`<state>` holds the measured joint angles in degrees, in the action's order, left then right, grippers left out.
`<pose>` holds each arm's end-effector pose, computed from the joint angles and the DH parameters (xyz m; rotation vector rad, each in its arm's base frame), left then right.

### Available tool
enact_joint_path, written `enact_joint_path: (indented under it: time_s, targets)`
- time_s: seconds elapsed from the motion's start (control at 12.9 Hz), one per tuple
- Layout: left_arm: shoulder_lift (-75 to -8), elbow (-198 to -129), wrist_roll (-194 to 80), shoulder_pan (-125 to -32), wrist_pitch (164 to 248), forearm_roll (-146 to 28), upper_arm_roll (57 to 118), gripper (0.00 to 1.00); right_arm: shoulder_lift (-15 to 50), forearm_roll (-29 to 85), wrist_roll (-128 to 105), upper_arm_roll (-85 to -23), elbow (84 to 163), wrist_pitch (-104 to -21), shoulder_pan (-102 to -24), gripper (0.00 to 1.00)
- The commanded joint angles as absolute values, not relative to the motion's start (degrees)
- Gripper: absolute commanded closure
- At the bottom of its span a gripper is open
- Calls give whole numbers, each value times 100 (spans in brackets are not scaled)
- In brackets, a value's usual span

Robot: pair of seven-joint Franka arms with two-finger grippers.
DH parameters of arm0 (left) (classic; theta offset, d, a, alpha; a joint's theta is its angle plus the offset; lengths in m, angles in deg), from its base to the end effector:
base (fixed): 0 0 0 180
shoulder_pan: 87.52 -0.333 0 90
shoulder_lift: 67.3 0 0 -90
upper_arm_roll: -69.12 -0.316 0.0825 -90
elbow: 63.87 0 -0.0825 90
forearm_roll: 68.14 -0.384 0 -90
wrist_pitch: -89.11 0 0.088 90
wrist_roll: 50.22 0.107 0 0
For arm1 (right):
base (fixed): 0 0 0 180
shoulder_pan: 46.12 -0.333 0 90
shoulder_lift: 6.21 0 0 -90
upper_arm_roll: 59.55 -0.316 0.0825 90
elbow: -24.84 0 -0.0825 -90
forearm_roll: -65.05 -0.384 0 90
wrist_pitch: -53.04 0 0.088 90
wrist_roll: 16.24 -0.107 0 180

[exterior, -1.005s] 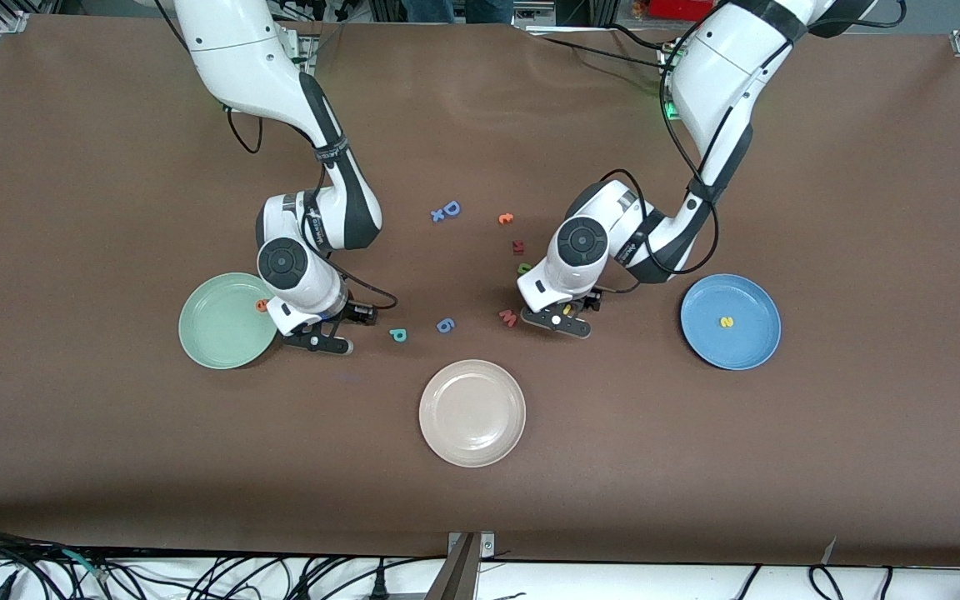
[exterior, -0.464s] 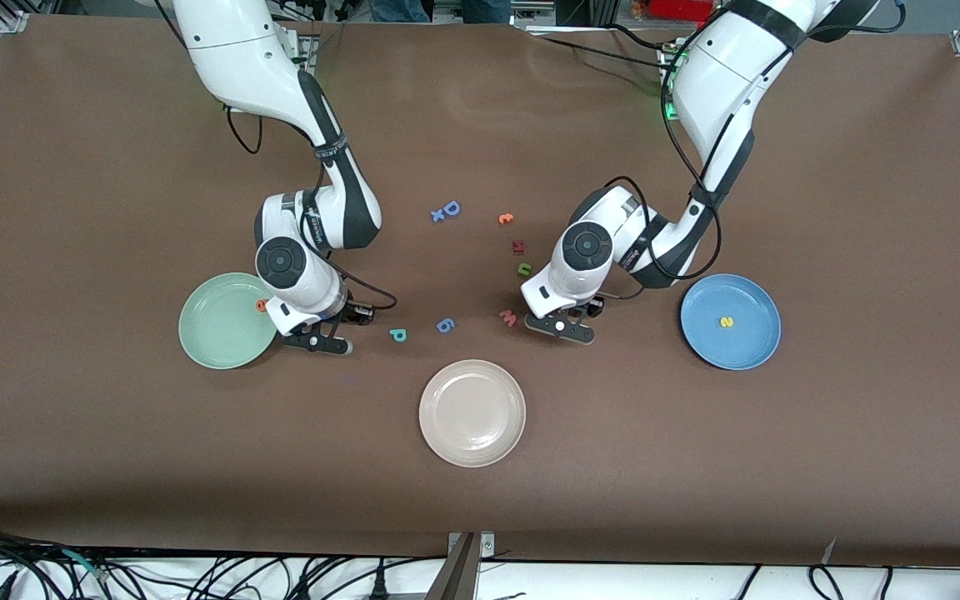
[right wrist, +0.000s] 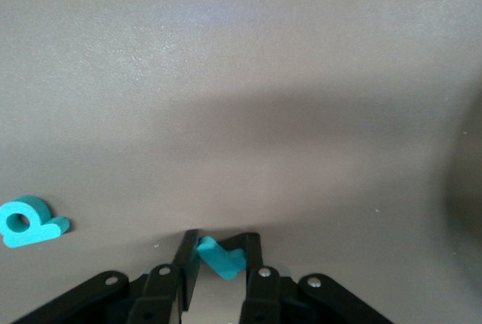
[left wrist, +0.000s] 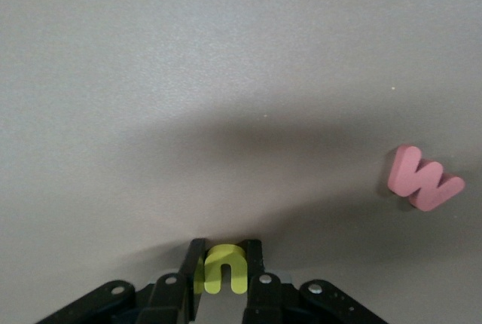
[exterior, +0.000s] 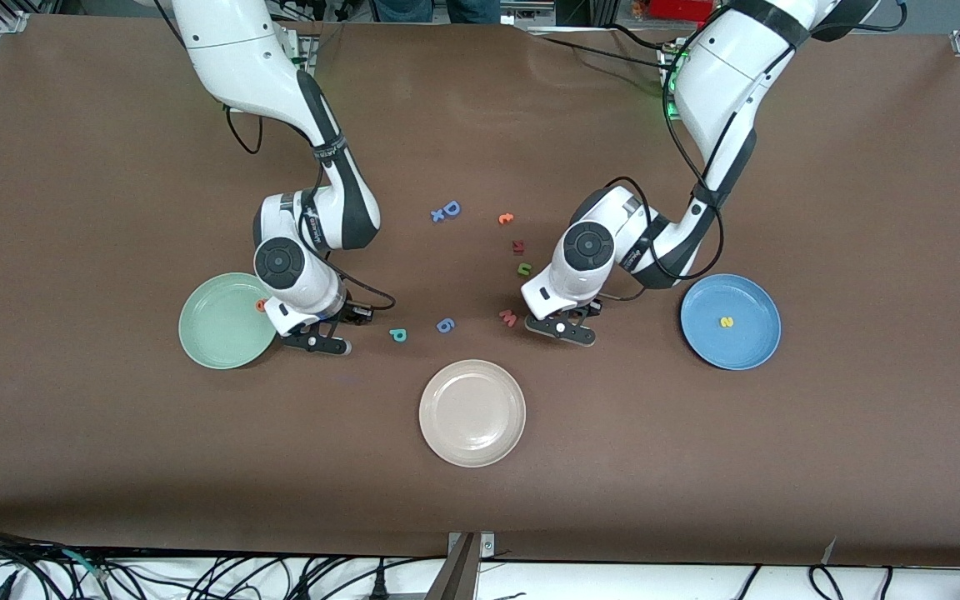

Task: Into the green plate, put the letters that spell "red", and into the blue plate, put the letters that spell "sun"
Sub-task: 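Release L onto the green plate while the left gripper releases n onto blue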

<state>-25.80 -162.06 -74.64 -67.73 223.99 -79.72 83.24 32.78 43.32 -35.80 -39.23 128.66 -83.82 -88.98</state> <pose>0.5605 -0.3567 0.1735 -3.1093 0.4032 0.0954 0.5879 0.2621 0.1786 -3.1177 0.2579 0.0758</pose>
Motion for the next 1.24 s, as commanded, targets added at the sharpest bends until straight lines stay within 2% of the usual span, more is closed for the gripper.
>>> enact_joint_path:
  time_s: [0.0, 0.15, 0.46, 0.77, 1.16]
  targets:
    - [-2765, -16178, -7466, -6993, 22053, -8132, 8301, 83, 3326, 4202, -3487, -3969, 12803, -8207, -8883, 84]
    - [-3011, -16160, -7152, -7213, 21684, -8132, 8301, 83, 3290, 4211, -3470, -3916, 12592, -7733, -8883, 84]
    - [-3407, -16125, -6000, -7889, 20902, -8123, 8309, 83, 3290, 4273, -3173, -3373, 11986, -6765, -8875, 84]
    - [-3504, -16256, -4858, -8670, 20610, -8141, 8301, 83, 3299, 4273, -2111, -2679, 11959, -6500, -8822, 83]
    - [-3338, -16353, -4170, -9182, 20680, -8141, 8301, 79, 3334, 4405, -844, -2571, 11959, -6368, -8085, 80]
